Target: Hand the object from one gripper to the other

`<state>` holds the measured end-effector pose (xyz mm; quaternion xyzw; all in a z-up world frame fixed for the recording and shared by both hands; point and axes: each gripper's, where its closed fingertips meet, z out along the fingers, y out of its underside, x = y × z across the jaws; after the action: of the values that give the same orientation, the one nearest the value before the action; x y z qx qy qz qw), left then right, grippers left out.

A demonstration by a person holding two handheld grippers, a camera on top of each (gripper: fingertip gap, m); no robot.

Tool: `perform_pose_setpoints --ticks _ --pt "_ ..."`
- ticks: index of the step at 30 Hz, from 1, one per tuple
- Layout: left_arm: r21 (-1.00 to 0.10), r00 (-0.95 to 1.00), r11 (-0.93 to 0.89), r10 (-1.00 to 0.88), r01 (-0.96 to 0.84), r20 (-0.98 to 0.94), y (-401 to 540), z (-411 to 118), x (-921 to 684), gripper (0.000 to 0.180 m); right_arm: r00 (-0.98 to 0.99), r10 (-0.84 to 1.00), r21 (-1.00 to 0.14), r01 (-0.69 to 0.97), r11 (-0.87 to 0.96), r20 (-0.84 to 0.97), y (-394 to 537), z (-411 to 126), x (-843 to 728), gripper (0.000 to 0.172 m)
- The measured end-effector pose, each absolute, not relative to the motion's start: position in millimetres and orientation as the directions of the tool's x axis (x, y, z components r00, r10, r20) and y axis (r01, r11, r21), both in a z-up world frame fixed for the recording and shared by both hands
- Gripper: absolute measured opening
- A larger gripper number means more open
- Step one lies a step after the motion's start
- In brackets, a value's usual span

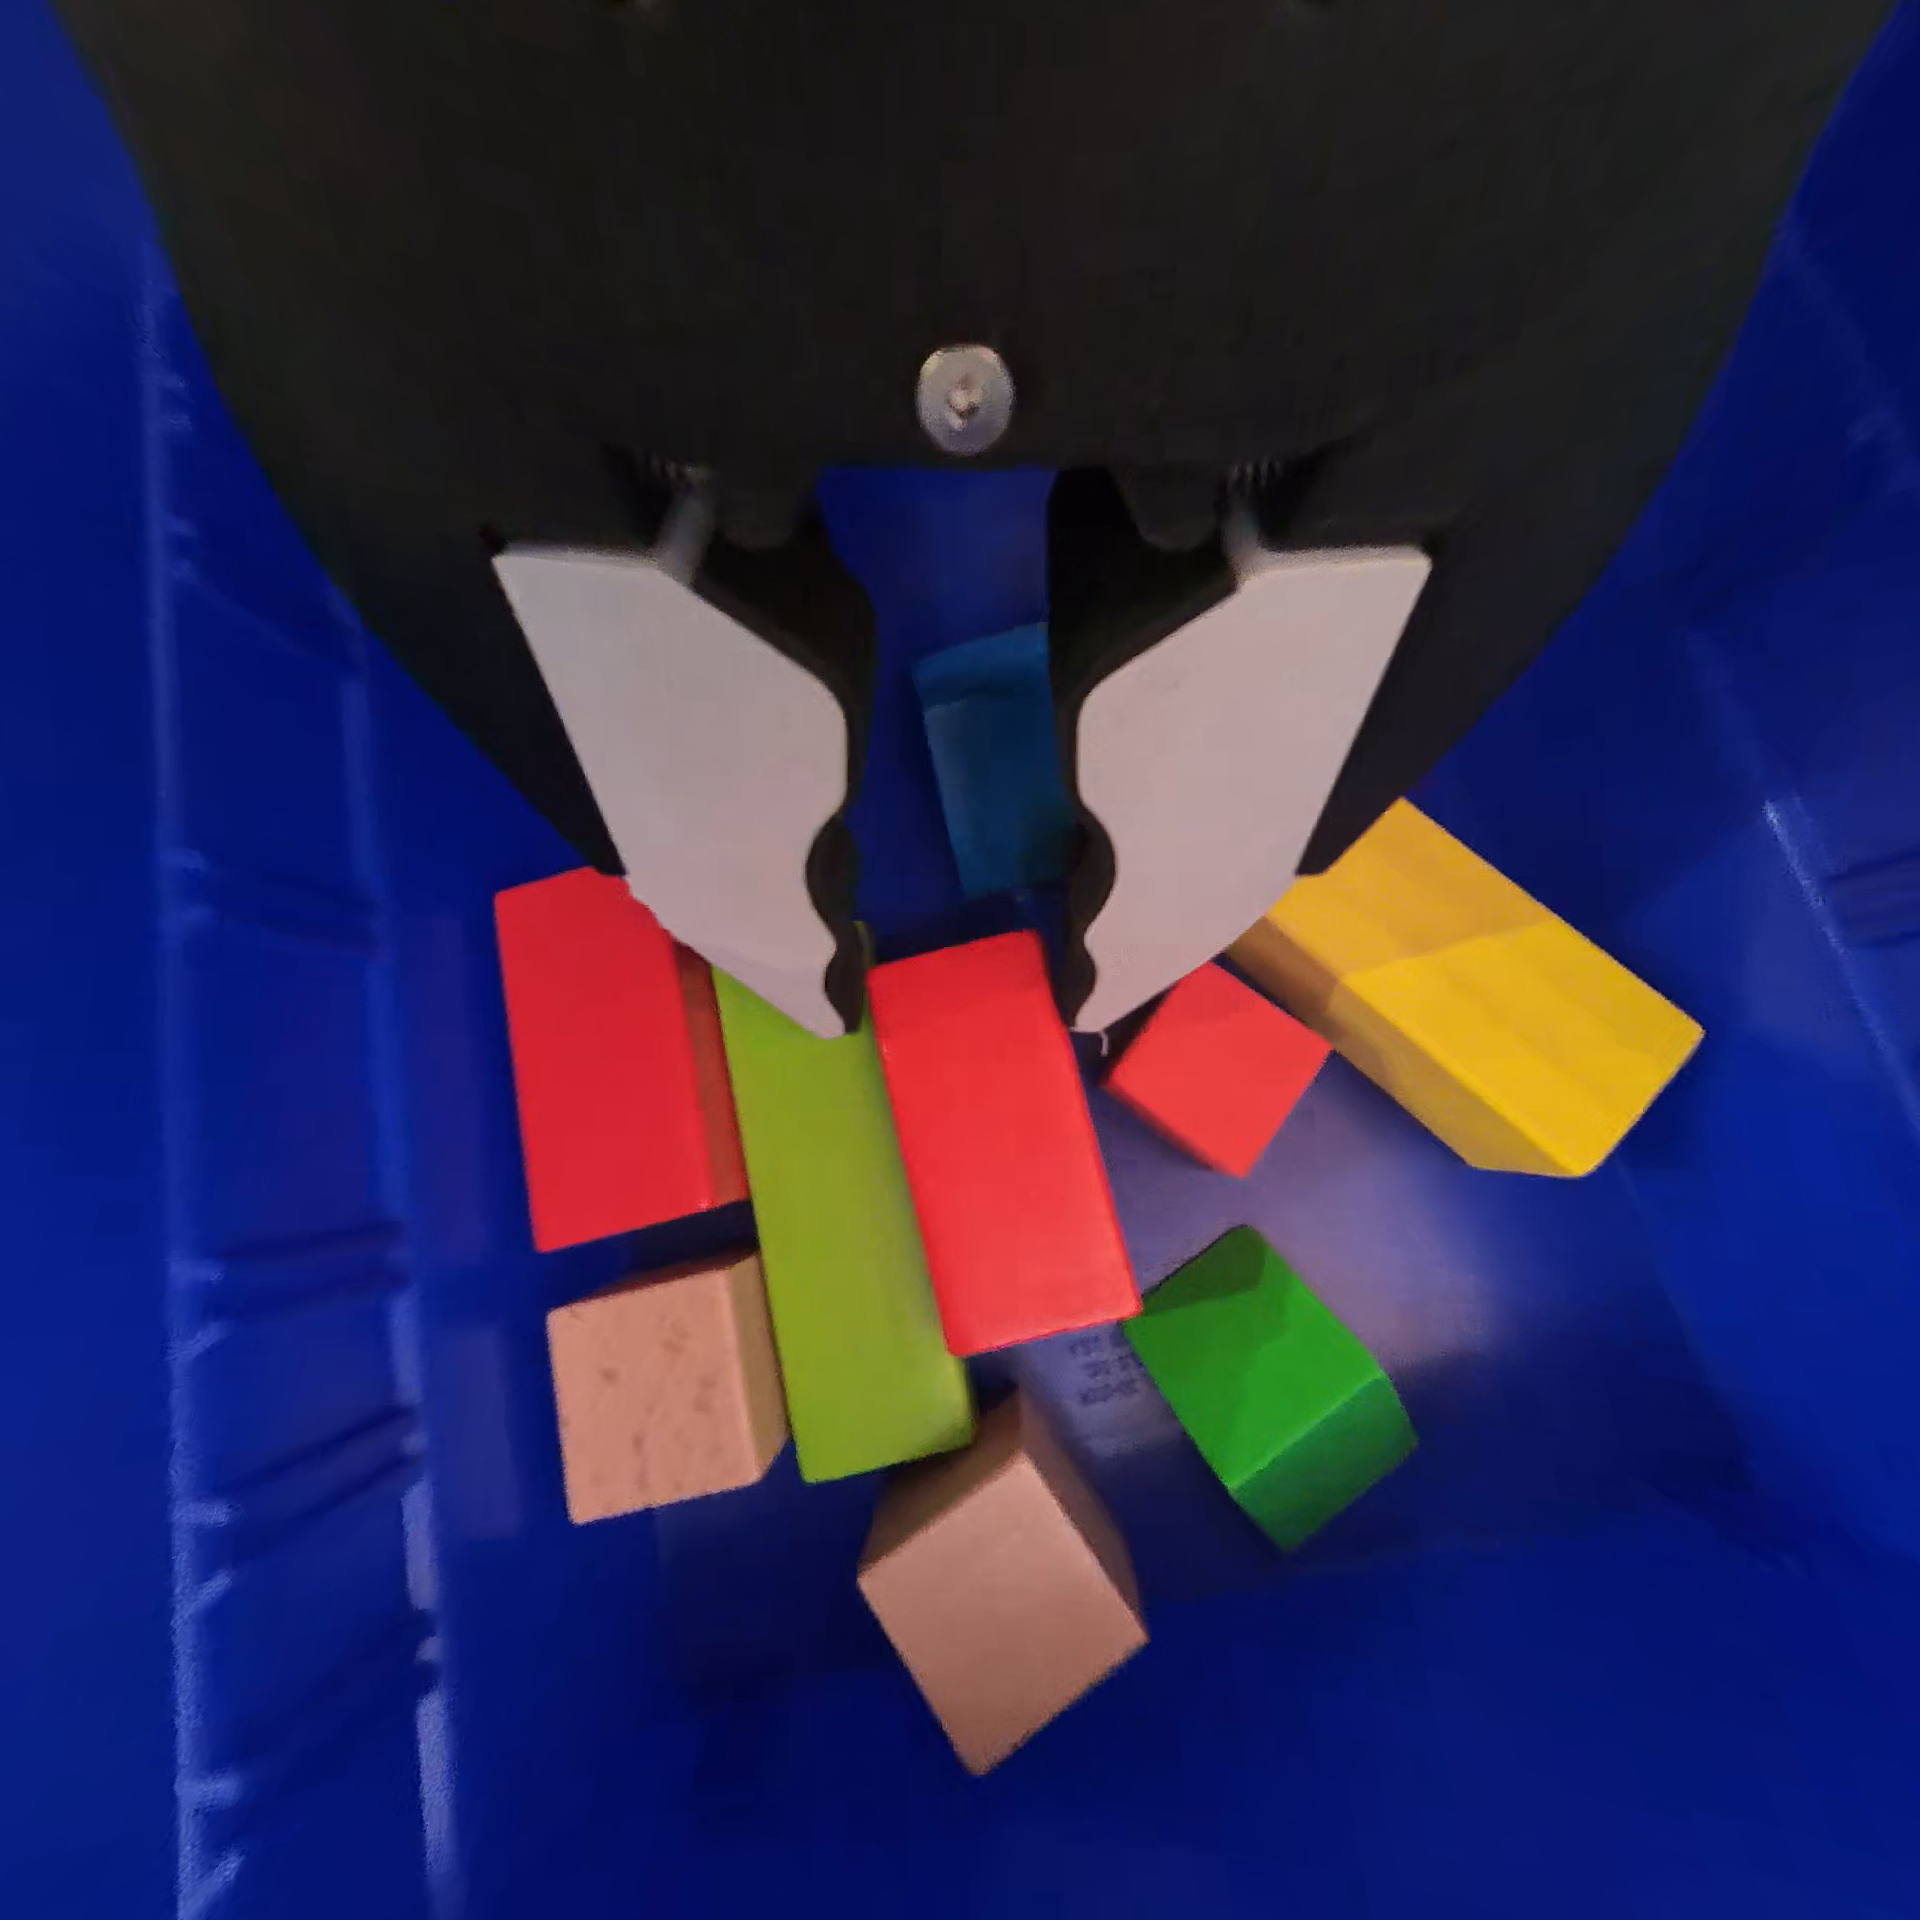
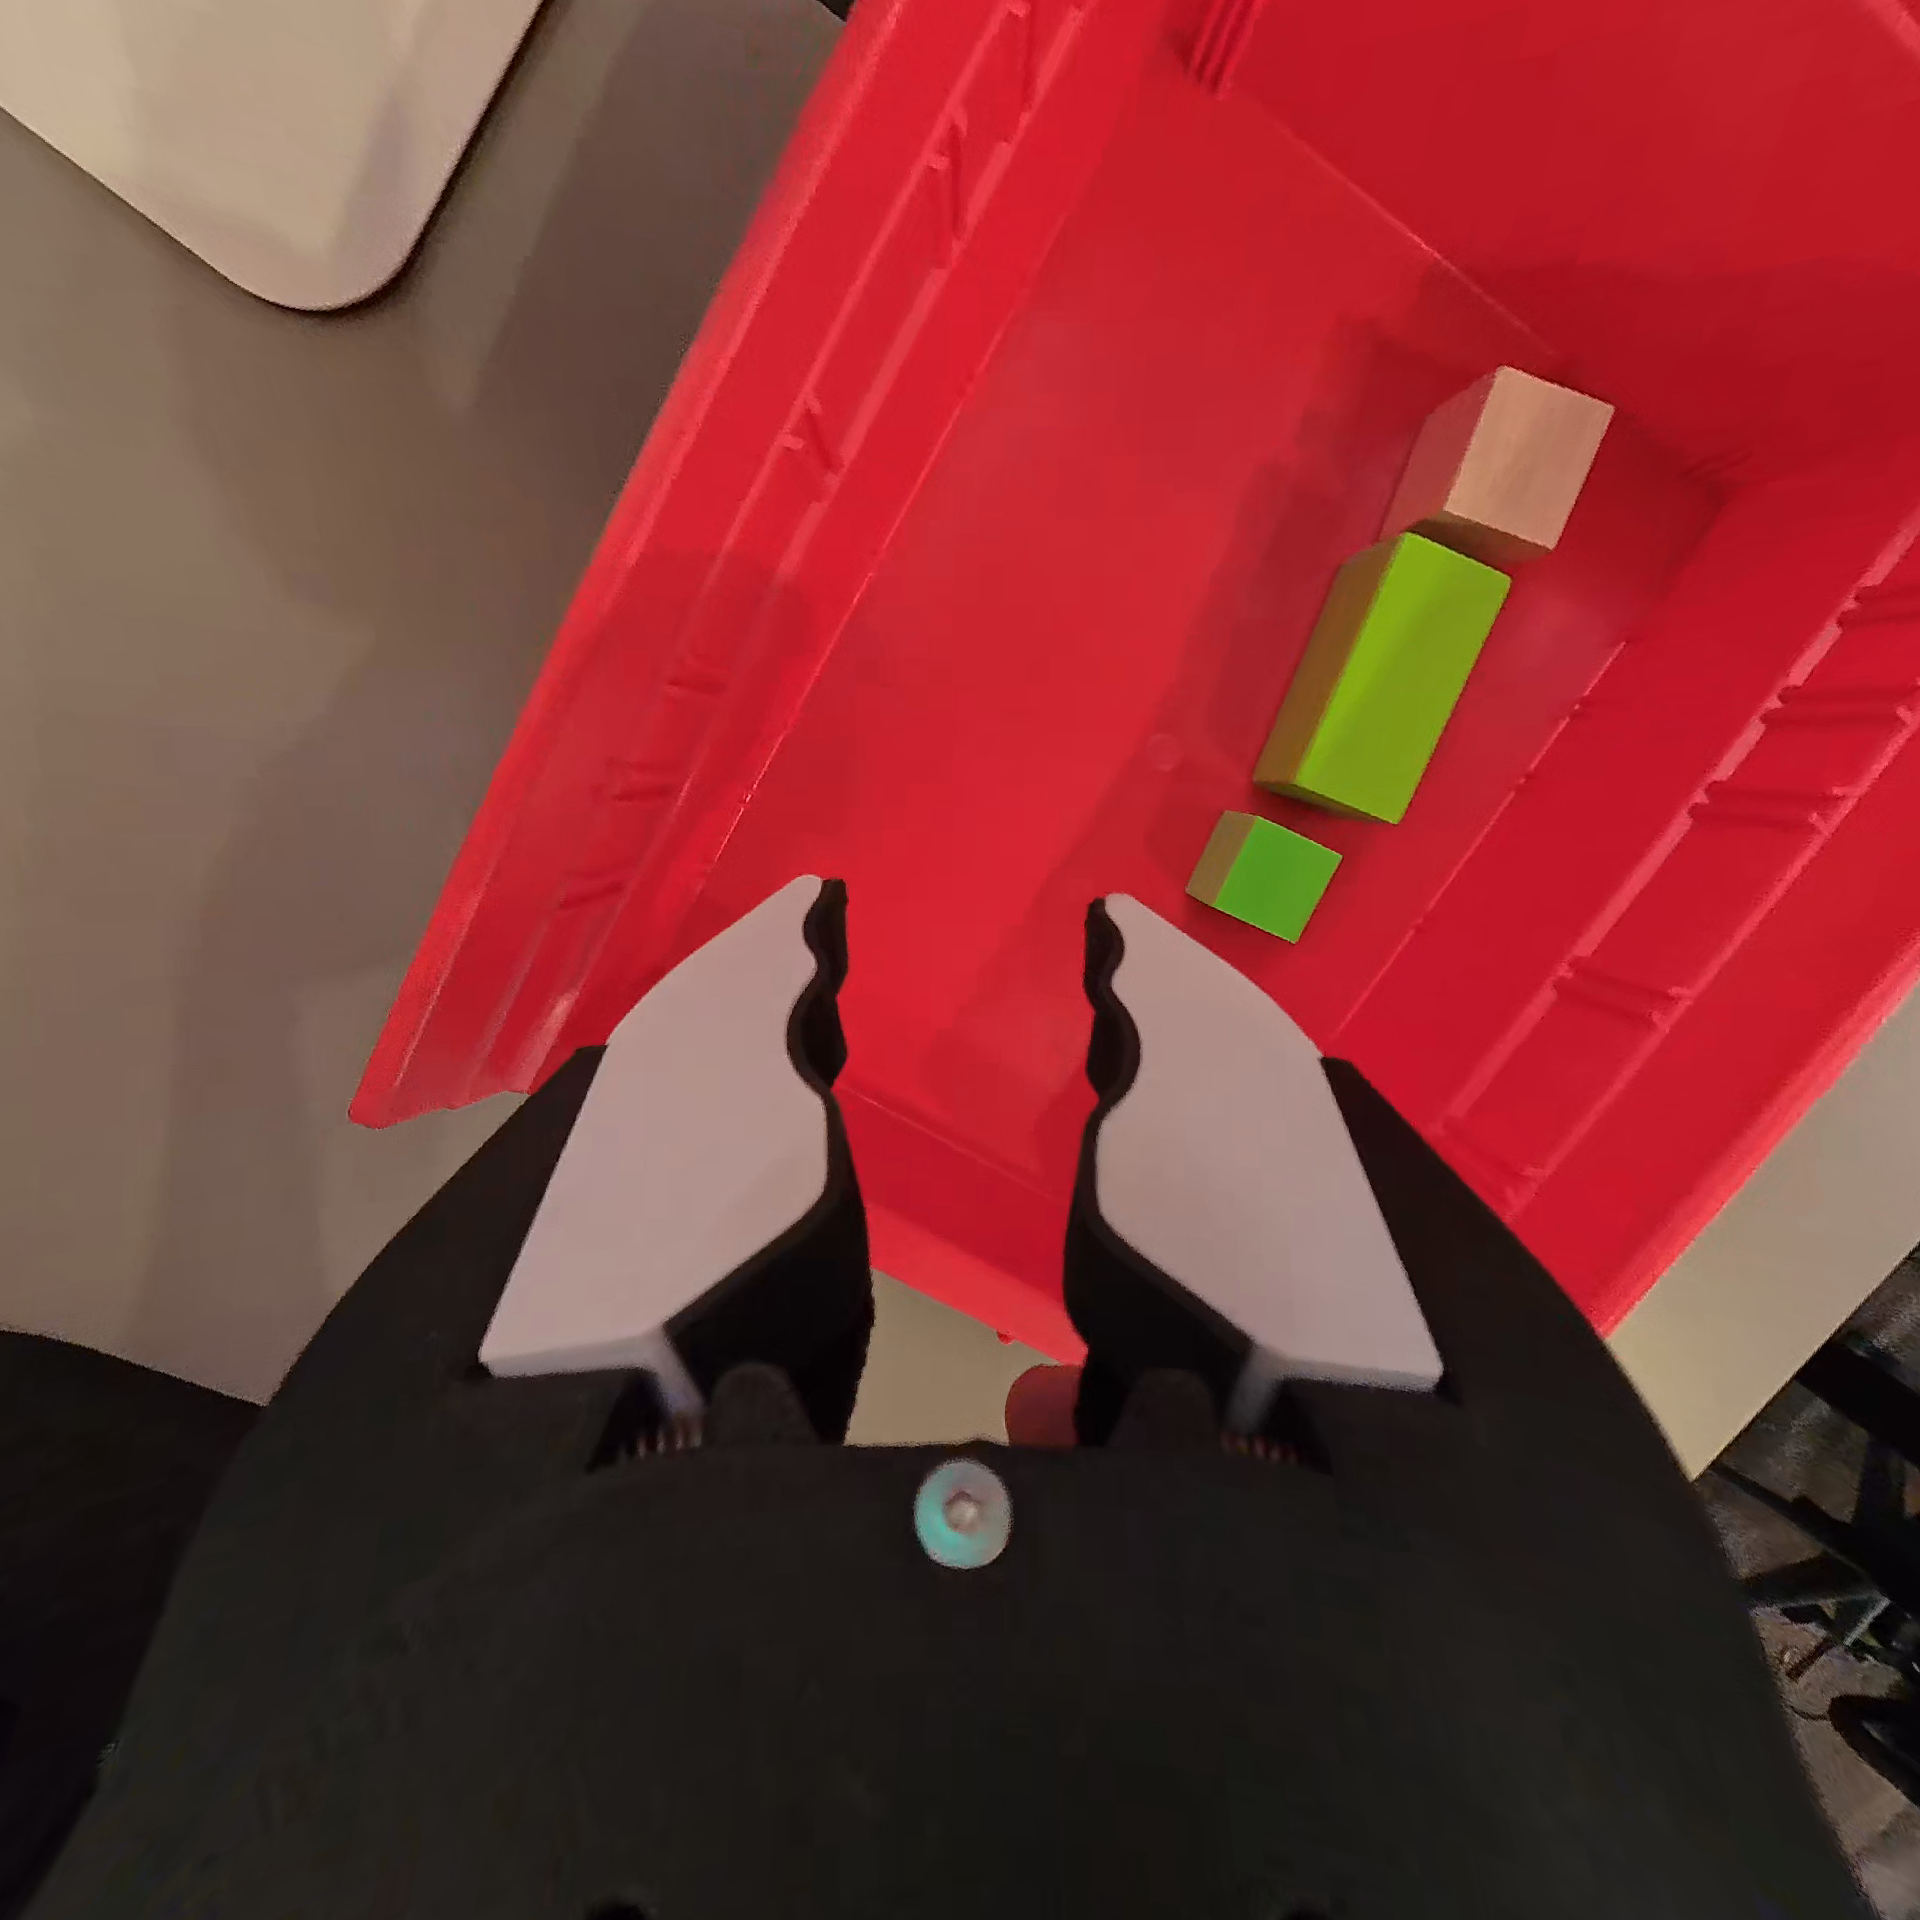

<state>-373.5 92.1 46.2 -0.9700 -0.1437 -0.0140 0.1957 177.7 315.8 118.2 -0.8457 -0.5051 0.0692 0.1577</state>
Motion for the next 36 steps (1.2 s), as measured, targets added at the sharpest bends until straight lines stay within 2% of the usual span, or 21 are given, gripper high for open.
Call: perform_pose_setpoints --ticks 6,12,16,19,21,24,30,34,36 --pt "-0.438 0.947 -0.84 0.294 0.321 0.13 92.2 53.4 -377.3 0.035 0.451 0.892 -0.404 0.824 -0.398 0.042 310.5 131.7 162.3 0.039" --pt "-0.643 0.949 -0.698 0.233 0.315 0.212 79.2 117.8 -359.8 0.034 0.324 0.945 -0.617 0.753 -0.226 0.05 277.1 191.7 116.3 0.037" --pt "-0.794 0.943 -0.526 0.051 0.304 0.328 77.7 186.2 -312.4 0.034 0.09 0.995 -0.822 0.563 -0.081 -0.036 213.0 248.8 52.0 0.037" --pt "-0.904 0.912 -0.334 -0.216 0.267 0.349 80.2 247.8 -247.3 0.033 -0.091 0.983 -0.936 0.332 -0.119 -0.157 163.8 287.8 4.3 0.041" --pt "-0.934 0.863 -0.249 -0.376 0.255 0.336 80.1 276.0 -200.7 0.033 -0.208 0.945 -0.949 0.245 -0.199 -0.252 138.5 300.2 -21.4 0.049" --pt "-0.945 0.732 -0.145 -0.603 0.292 0.318 75.3 307.9 -133.6 0.033 -0.326 0.895 -0.951 0.153 -0.267 -0.304 116.3 311.9 -48.0 0.048" --pt "-0.93 0.57 -0.16 -0.751 0.33 0.332 79.5 310.3 -68.3 0.033 -0.439 0.821 -0.93 0.149 -0.336 -0.367 92.8 310.6 -69.7 0.054" --pt "-0.929 0.518 -0.194 -0.785 0.316 0.34 81.7 301.6 -47.8 0.033 -0.481 0.798 -0.929 0.121 -0.35 -0.363 86.1 311.6 -62.3 0.035" --pt "-0.92 0.486 -0.202 -0.8 0.335 0.352 82.5 300.8 -43.0 0.033 -0.475 0.801 -0.929 0.123 -0.348 -0.363 87.4 310.7 -56.5 0.034"
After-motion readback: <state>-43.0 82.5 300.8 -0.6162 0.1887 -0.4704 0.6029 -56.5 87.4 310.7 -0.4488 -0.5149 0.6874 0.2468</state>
